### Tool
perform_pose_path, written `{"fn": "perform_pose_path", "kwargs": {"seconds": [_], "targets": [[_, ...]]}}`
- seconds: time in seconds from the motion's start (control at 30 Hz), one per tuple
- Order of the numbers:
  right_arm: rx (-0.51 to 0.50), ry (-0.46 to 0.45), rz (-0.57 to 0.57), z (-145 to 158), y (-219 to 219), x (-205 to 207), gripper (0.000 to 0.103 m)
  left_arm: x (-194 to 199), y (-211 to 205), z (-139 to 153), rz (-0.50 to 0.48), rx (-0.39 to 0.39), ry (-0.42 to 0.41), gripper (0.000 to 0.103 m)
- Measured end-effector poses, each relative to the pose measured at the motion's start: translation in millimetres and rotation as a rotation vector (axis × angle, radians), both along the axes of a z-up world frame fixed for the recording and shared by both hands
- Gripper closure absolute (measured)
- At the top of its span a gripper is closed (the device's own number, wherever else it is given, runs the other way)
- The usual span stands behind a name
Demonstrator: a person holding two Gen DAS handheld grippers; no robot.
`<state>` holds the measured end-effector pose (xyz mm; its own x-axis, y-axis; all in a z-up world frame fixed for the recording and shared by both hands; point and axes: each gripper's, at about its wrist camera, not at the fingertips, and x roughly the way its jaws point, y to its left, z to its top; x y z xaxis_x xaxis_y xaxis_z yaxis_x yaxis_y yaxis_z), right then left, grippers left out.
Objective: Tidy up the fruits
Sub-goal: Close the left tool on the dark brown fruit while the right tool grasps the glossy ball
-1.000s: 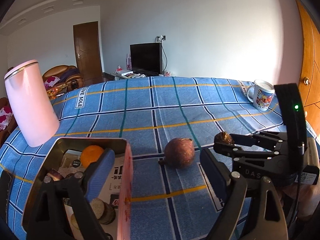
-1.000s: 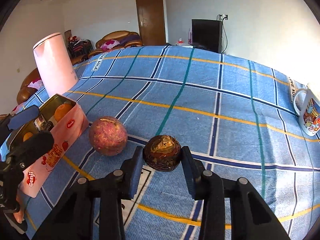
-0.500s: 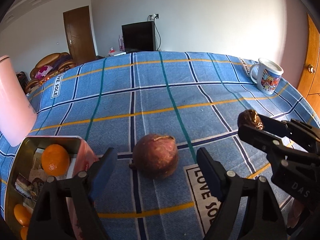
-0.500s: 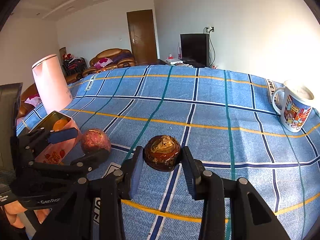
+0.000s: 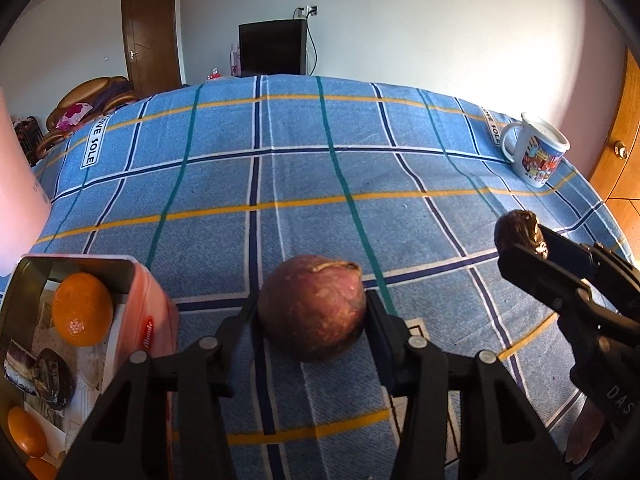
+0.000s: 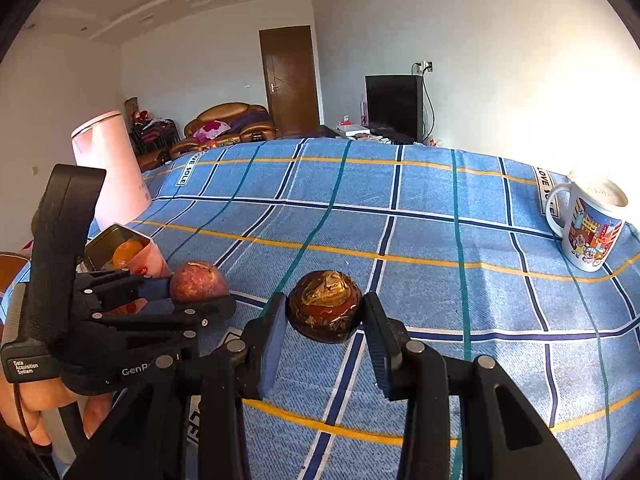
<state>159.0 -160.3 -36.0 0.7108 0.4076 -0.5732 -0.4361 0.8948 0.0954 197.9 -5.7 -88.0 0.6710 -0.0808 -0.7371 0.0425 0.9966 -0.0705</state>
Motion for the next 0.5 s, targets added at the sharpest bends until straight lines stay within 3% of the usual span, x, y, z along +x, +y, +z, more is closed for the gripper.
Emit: {"fn": "perform_pose_path", "kwargs": {"seconds": [0.5], "targets": [[0.019,-0.095,0.002,9,-2,-15,0.063,-25,-7,22,0.018,0.054,-0.173,0.052]]}}
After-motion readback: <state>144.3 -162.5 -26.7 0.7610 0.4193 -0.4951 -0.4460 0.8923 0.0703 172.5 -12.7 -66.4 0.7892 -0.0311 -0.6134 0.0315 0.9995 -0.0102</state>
